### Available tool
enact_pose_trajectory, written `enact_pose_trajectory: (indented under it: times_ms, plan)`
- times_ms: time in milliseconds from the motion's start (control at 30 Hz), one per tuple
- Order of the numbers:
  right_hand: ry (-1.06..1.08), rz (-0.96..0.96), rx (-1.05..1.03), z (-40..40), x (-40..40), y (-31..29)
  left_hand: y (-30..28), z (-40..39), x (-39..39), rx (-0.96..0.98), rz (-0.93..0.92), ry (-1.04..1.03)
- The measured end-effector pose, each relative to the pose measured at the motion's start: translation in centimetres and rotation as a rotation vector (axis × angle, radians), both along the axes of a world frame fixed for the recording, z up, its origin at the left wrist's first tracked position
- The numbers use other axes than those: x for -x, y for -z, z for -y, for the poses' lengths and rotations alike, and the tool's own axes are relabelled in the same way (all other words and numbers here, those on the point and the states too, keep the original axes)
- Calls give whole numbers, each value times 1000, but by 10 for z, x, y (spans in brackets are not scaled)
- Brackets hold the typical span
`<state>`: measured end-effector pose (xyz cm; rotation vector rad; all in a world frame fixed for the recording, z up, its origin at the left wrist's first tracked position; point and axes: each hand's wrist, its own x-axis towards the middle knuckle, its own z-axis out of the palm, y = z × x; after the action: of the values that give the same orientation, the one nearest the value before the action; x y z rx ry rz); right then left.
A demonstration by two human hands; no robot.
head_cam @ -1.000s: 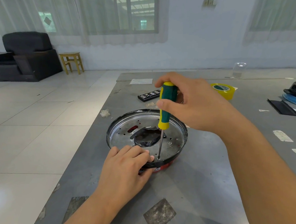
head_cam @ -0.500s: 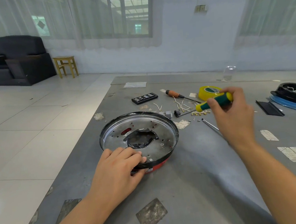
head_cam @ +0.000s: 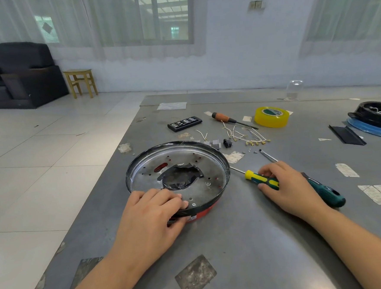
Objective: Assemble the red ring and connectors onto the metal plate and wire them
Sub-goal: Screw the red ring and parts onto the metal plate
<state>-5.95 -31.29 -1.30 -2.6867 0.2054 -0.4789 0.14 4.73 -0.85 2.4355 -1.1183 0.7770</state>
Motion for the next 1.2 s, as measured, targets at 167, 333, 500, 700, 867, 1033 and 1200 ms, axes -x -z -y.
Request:
enact_pose_trajectory:
  times_ms: [167,333,500,700,867,1033,1200]
  plan:
    - [126,89,271,-16,-1,-6,0,-1,-2,-49,-33,-7]
    - [127,43,-249,-74,-17,-29,-2,-3,-2,-53,-4,25]
    - [117,-370,-840,-102,-52,-48,-3,-4,-3,-51,41,47]
    - [158,-408,-1075,-105,-69,-51,3,-7,-10,-21,54,52]
    - [150,-314,-1249,-108,-70,-36,5,-6,-13,99,145,-30]
    - [129,-92,-1504,-122,-72,-23,-1,2,-9,594,-111,-151]
    - [170,152,-1609,-148,-79,-14,-4,17,-5,1163,-1099,99]
